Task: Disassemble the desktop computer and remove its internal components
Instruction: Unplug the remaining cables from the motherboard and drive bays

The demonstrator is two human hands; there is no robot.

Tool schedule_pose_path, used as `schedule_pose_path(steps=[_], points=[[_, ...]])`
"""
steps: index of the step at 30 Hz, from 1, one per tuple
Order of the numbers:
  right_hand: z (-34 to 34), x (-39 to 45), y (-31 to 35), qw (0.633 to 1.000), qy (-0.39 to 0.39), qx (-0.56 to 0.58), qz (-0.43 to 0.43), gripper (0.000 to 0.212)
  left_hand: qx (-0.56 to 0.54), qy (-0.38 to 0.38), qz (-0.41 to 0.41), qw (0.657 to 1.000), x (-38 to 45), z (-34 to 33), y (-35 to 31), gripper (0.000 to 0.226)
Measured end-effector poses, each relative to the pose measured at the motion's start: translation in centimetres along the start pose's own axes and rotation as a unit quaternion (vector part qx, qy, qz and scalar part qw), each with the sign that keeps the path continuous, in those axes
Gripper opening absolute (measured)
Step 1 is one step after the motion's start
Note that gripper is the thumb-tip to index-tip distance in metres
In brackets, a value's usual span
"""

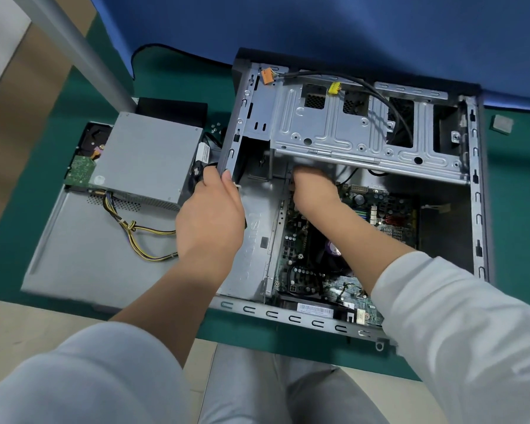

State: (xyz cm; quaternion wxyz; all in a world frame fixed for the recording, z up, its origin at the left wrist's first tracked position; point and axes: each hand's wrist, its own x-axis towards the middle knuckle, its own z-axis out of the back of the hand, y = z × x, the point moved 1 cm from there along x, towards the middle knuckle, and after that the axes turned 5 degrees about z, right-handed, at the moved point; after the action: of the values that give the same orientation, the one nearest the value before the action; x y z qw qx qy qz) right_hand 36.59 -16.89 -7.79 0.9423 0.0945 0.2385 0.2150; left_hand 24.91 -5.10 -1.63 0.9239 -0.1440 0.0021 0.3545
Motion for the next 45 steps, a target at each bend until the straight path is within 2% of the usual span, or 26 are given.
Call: schedule_pose_path(steps=[8, 13, 17, 19, 25, 29, 31, 33, 35, 36, 37, 38, 39, 42, 45], points=[[0.2, -0.1, 0.8, 0.992, -0.020, -0.116, 0.041, 0.023, -0.003, 0.000, 0.006, 1.000, -0.1, 0.1, 0.0, 0.038], [0.3, 0.2, 0.6, 0.987, -0.018, -0.143, 0.070, 0.020, 0.002, -0.005, 0.006, 1.000, -0.1, 0.1, 0.0, 0.037], [0.1, 0.2, 0.5, 0.985, -0.046, -0.147, 0.075, 0.027, 0.003, -0.007, 0.005, 1.000, 0.0, 0.0, 0.0, 0.037], [0.1, 0.0, 0.5, 0.986, -0.067, -0.128, 0.083, 0.034, 0.006, -0.007, 0.003, 1.000, 0.0, 0.0, 0.0, 0.037], [0.5, -2.5, -0.1, 0.987, -0.041, -0.094, 0.125, 0.040, 0.006, -0.006, 0.002, 1.000, 0.0, 0.1, 0.0, 0.037], [0.2, -6.7, -1.3, 0.971, -0.150, -0.023, 0.183, 0.044, -0.001, -0.001, -0.008, 1.000, -0.1, 0.2, -0.1, 0.036], [0.1, -8.8, -2.5, 0.965, -0.206, 0.039, 0.157, 0.036, 0.001, -0.001, -0.010, 1.000, 0.0, 0.1, -0.1, 0.036], [0.4, -9.5, -4.0, 0.961, -0.212, 0.175, 0.040, 0.026, 0.002, 0.003, -0.011, 1.000, 0.0, 0.1, -0.1, 0.036], [0.9, -8.6, -4.9, 0.921, -0.161, 0.337, -0.106, 0.020, 0.000, 0.004, -0.012, 1.000, 0.0, 0.2, -0.1, 0.036], [1.0, -7.9, -5.2, 0.900, -0.141, 0.384, -0.149, 0.016, -0.002, 0.003, -0.013, 1.000, -0.1, 0.2, -0.1, 0.036], [1.1, -7.0, -5.3, 0.885, -0.137, 0.411, -0.171, 0.012, -0.003, 0.003, -0.013, 1.000, -0.1, 0.2, -0.1, 0.036], [1.3, -6.0, -5.4, 0.867, -0.139, 0.440, -0.188, 0.017, -0.002, 0.002, -0.014, 1.000, -0.1, 0.2, -0.1, 0.037], [1.4, -5.0, -5.4, 0.841, -0.137, 0.480, -0.207, 0.023, 0.000, 0.001, -0.013, 1.000, 0.0, 0.2, -0.1, 0.037], [1.2, -2.4, -5.1, 0.742, -0.097, 0.601, -0.282, 0.021, 0.000, -0.001, -0.012, 1.000, -0.1, 0.2, -0.1, 0.037], [0.4, -1.1, -4.8, 0.680, -0.099, 0.657, -0.310, 0.023, -0.002, -0.001, -0.014, 1.000, 0.0, 0.1, -0.1, 0.037]])
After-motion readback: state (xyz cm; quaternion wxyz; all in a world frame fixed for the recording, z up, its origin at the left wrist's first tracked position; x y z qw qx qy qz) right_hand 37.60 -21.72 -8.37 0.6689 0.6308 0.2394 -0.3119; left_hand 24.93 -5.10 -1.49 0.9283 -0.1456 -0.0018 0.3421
